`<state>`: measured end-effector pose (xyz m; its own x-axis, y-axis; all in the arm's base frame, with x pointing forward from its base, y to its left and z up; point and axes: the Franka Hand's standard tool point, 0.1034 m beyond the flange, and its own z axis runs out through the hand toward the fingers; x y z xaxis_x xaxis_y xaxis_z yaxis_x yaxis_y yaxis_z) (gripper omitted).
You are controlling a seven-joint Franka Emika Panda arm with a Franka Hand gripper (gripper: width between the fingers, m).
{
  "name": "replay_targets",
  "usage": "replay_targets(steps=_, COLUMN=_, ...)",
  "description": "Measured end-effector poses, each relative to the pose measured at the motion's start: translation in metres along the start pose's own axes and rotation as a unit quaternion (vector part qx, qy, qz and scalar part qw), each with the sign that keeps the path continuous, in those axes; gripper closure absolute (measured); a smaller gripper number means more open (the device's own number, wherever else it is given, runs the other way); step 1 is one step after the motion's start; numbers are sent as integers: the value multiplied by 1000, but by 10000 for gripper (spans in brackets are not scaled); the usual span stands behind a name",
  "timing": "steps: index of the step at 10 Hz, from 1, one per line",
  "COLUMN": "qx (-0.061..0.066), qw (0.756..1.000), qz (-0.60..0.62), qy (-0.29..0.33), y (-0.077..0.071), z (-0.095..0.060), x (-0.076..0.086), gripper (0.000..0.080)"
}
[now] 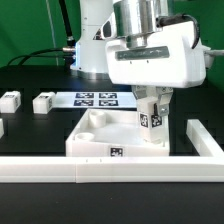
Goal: Assemble square table
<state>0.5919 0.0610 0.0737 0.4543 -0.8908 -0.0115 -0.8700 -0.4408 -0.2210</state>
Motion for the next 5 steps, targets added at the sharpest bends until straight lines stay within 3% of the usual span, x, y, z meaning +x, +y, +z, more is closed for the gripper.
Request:
replay_targets(steps=2, qx=-10, qw=998, qz=-60, qy=-11, y=0, z=1, x=-5, gripper=209)
replay_targets(steps=4, qx=-17, qw=986, qz=-162, qy=-22, y=0, z=1, x=-7, gripper=163)
replay_targets(steps=5, qx=-27, qw=970, qz=-238, qy=-37, y=-4, z=2, x=-10, gripper=152)
